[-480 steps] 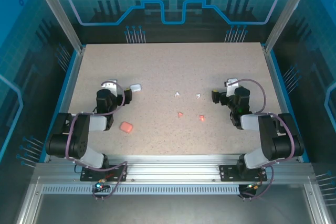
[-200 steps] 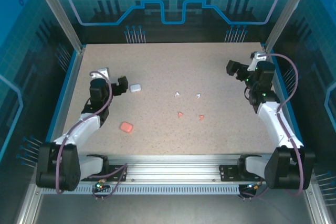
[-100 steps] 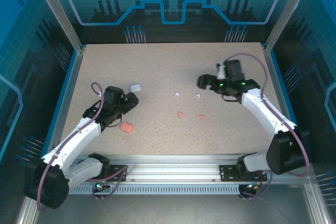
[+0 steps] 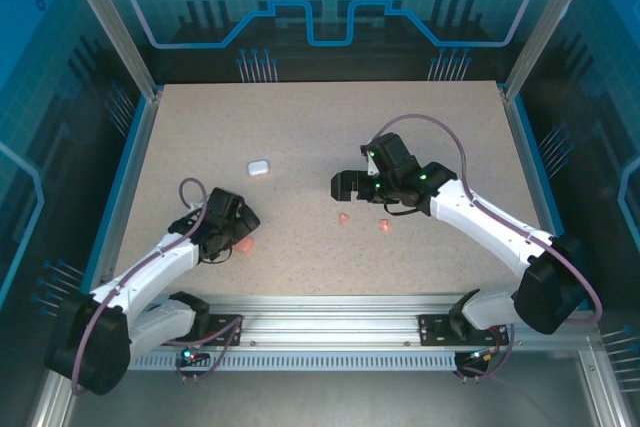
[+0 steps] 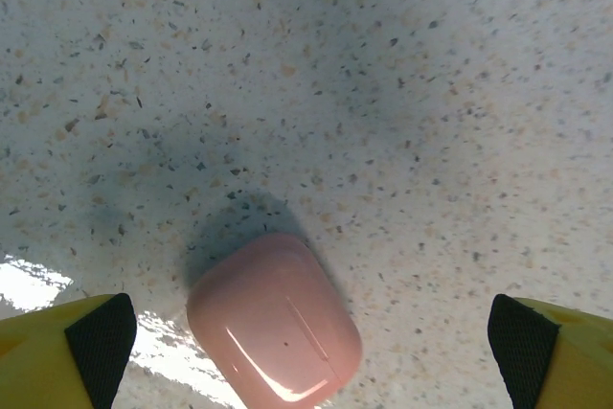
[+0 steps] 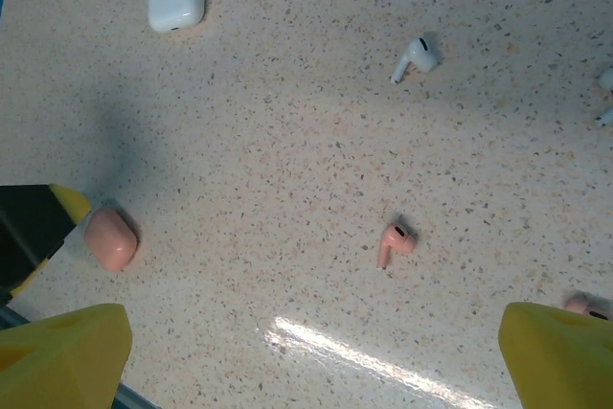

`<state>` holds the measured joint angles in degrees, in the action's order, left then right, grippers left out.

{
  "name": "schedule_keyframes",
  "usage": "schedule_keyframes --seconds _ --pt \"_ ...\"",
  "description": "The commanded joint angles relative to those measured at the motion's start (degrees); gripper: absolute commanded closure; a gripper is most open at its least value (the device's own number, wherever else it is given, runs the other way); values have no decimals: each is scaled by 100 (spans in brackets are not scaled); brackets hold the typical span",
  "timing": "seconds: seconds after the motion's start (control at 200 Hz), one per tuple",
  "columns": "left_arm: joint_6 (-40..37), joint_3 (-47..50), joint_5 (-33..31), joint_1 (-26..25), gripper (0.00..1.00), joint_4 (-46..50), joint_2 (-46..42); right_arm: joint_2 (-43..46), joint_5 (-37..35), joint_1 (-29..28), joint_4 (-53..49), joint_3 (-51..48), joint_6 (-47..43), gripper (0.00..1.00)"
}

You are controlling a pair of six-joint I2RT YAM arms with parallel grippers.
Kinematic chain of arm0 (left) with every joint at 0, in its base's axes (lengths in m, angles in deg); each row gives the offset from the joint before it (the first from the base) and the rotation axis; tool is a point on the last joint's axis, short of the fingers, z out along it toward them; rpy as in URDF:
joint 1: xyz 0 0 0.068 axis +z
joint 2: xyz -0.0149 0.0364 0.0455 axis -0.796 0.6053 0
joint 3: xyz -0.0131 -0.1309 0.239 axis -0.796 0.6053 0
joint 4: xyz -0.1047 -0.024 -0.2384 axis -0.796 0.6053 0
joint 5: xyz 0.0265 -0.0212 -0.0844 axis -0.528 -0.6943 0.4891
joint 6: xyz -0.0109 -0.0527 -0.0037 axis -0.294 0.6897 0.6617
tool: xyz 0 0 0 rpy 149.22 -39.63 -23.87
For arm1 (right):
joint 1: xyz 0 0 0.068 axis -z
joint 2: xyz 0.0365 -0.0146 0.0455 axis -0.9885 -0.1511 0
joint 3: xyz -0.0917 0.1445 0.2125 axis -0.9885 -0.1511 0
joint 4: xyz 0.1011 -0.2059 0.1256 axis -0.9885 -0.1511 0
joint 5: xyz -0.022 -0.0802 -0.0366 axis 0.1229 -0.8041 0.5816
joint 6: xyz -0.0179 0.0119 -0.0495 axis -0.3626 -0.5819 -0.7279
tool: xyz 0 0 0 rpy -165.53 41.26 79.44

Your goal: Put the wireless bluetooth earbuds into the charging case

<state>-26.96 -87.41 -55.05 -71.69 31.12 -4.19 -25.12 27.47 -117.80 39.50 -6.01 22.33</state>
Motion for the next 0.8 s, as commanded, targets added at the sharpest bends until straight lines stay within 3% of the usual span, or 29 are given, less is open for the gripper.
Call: schedule_keyframes --seconds 0.0,0.34,0.51,0.71,0.795 --pt "-126 132 -163 -48 1 -501 177 142 -138 -60 -247 154 23 0" --pt "-299 287 424 -164 1 -1262 515 322 -262 -60 -404 15 52 0" --pt "225 368 508 -698 1 -1436 510 338 -287 -60 -449 -5 79 0" --pt "1012 256 144 -1730 1 -1663 545 331 -306 -67 -558 28 123 0" --pt "1132 -26 72 -1944 1 -1597 663 322 -272 -80 -574 13 56 0"
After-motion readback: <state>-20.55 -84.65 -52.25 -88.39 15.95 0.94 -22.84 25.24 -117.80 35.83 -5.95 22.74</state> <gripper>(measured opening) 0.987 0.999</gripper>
